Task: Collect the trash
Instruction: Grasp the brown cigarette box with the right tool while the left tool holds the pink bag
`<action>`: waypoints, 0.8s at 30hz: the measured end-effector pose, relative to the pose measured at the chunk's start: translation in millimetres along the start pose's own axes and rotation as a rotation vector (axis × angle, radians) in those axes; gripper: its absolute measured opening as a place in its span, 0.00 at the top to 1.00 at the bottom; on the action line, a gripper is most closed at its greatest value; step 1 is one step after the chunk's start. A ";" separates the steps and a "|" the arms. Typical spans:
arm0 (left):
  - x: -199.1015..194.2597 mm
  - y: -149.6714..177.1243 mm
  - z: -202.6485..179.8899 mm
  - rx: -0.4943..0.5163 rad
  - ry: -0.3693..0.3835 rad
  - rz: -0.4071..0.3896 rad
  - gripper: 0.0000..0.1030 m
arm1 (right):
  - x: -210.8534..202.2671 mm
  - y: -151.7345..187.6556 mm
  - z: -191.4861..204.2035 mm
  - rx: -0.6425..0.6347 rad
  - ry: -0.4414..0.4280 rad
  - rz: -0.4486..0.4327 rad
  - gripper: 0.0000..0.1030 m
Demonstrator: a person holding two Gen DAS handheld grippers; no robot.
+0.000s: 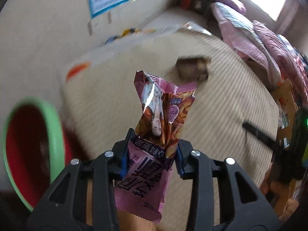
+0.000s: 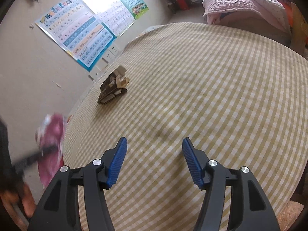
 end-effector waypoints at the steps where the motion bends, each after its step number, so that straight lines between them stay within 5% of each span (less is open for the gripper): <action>1: -2.2 13.0 2.7 -0.023 0.009 0.014 0.65 | 2.0 -0.6 2.7 -0.003 0.002 0.005 0.39; 8: -13.5 23.4 -9.0 0.010 0.045 -0.089 0.63 | 38.3 -32.6 38.1 0.066 -0.055 0.040 0.33; 10: -3.3 28.2 -4.4 0.000 0.052 -0.047 0.63 | 51.7 -45.8 44.1 0.115 -0.062 0.046 0.27; 16: 14.9 24.8 11.1 -0.129 0.159 0.037 0.63 | 102.7 -83.6 48.3 0.237 0.040 0.101 0.23; 21: 14.9 27.2 6.8 -0.122 0.193 0.024 0.63 | 131.7 -96.8 43.6 0.295 0.151 0.111 0.22; 24: 16.7 28.0 2.5 -0.121 0.220 0.027 0.63 | 145.1 -100.8 46.4 0.271 0.210 0.112 0.12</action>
Point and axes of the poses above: each gripper's, at about its wrist camera, not at the fingertips, and x roughly the way its jaws point, z to its left, y to its underside, the point moved 6 cm from there along x, roughly the way its jaws point, and after that the axes turned 14 degrees about -y, right-handed, at the moved point
